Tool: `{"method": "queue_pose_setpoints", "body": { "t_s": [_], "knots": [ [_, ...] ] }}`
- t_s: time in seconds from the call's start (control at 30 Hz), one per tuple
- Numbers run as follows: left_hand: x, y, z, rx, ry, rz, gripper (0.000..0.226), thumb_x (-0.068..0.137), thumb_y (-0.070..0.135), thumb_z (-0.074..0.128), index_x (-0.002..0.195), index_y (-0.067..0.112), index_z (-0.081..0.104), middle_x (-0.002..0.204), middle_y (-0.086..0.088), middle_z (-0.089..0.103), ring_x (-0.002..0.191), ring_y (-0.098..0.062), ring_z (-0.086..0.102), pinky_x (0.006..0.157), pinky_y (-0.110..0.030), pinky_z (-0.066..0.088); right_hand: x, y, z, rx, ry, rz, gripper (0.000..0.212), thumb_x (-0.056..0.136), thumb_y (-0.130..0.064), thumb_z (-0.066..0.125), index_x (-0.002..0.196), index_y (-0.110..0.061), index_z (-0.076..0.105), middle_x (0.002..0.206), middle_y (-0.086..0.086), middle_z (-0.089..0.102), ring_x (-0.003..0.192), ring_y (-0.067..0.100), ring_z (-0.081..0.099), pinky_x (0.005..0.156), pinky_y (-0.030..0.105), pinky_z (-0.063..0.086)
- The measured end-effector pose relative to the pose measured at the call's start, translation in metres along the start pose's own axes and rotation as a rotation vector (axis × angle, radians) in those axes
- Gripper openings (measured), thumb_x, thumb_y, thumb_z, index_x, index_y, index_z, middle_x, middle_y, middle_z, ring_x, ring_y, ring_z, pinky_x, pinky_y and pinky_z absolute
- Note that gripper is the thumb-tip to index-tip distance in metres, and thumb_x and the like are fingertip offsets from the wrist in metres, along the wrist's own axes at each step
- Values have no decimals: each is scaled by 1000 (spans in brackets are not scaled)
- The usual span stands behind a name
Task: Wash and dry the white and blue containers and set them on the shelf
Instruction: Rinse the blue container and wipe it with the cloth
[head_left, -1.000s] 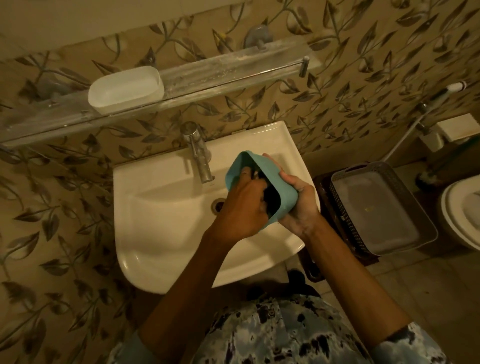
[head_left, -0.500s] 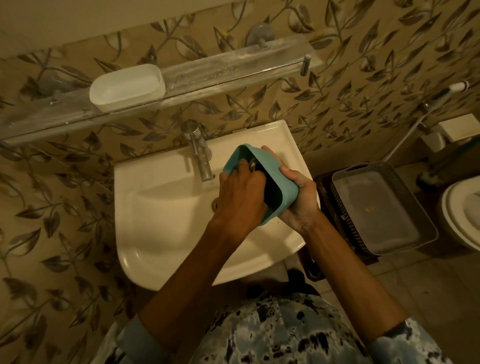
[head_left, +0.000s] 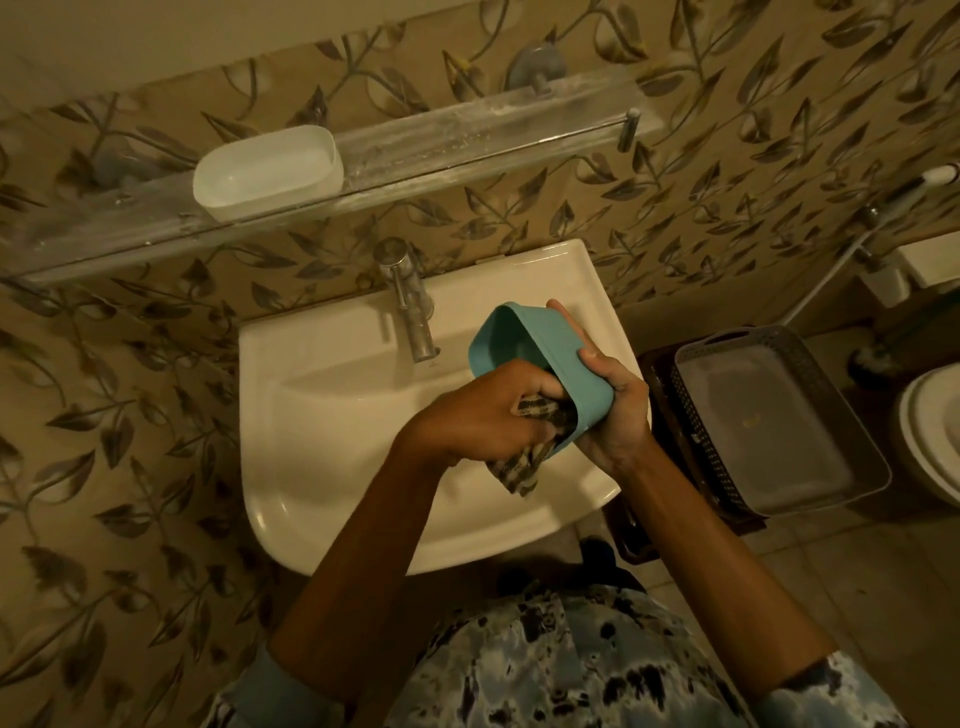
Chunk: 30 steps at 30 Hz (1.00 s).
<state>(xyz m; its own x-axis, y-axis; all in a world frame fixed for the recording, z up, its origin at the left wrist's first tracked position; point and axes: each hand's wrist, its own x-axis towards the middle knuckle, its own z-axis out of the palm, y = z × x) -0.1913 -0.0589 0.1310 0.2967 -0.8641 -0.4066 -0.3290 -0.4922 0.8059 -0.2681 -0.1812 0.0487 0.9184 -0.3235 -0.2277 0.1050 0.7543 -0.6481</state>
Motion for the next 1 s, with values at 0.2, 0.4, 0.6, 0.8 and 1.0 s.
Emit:
{"method": "queue_pose_setpoints", "body": {
  "t_s": [0.2,0.4,0.6,0.8,1.0],
  "knots": [
    [17,-6,16,-737,411,-59,41,90,0,52,126,20,58,121,-1,66,112,-15,61,96,-35,51,1,-2,0,10,22,20,57,86,-24,45,143,-20,43,136,12,56,113,26,60,93,38,52],
    [25,-9,17,-251,463,23,38,89,-4,51,124,10,59,120,-5,65,112,-13,61,93,-24,51,-6,12,2,98,19,22,63,84,-29,51,145,-19,40,141,16,50,117,28,59,95,38,52],
    [7,0,17,-221,169,79,42,89,-3,52,124,19,60,126,3,61,117,-8,55,96,-22,47,0,-10,-4,-10,24,-67,57,87,-24,43,144,-18,43,141,15,50,117,25,56,97,35,49],
    [-5,13,7,470,41,97,36,80,-7,55,102,19,66,110,-4,60,103,-26,57,76,-31,50,3,-19,-9,-86,24,-61,60,85,-23,43,145,-18,41,147,16,45,122,29,53,104,43,43],
    [-29,-33,-30,409,-148,-12,38,80,-9,54,108,12,69,117,-5,60,109,-20,56,94,-31,46,2,-27,-16,64,127,-69,58,88,-24,41,145,-16,39,129,12,55,109,28,57,90,39,49]
  ]
}}
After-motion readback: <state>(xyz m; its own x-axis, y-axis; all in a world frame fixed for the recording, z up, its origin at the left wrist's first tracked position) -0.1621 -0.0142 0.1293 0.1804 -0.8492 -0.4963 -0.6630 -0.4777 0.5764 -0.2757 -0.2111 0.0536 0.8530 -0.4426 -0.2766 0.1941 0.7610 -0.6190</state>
